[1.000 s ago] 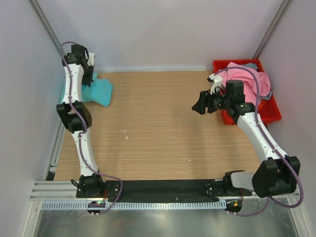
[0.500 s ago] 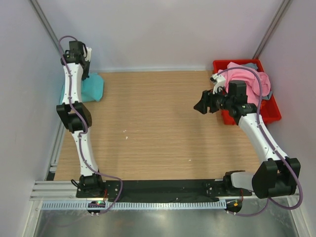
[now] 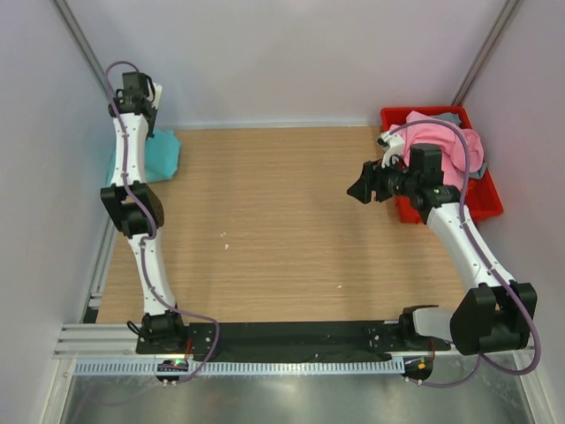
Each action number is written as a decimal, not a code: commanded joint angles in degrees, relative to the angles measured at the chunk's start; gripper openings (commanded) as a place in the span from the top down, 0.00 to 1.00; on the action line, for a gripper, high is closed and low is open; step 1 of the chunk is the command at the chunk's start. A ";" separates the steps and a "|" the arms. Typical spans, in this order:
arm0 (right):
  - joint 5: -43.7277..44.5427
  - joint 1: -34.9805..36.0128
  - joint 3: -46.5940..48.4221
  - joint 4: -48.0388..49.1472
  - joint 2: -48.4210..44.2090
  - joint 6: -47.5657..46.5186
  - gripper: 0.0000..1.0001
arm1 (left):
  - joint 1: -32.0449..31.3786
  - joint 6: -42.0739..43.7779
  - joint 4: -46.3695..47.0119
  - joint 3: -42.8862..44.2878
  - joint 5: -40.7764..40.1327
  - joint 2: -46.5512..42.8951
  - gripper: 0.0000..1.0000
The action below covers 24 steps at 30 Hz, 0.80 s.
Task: Fold and stack the t-shirts
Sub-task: Neatly place the folded tshirt to the corner
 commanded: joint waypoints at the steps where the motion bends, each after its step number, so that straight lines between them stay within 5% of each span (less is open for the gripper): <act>1: -0.97 -0.45 -0.33 2.49 -1.59 0.33 0.35 | 0.67 3.39 6.75 -1.94 -5.71 -4.30 1.00; 12: -0.88 -1.33 -0.86 2.58 -1.50 0.15 0.35 | 3.74 5.25 12.12 -2.57 -13.63 1.58 0.98; 14: -1.05 -1.41 -1.04 2.84 -1.41 0.24 0.35 | 3.66 5.51 14.49 -3.10 -16.43 2.11 0.65; 15: -1.14 -1.41 -1.12 2.84 -1.24 0.33 0.35 | 3.57 5.51 15.63 -4.06 -17.66 2.20 0.37; 18: -1.14 -1.68 -1.04 2.75 -1.15 0.33 0.35 | 2.26 4.81 18.98 -9.48 -18.21 0.28 0.01; 24: -1.14 -2.03 -1.21 2.93 -1.67 0.50 0.35 | -4.76 1.65 25.40 -23.22 -16.10 -9.65 0.00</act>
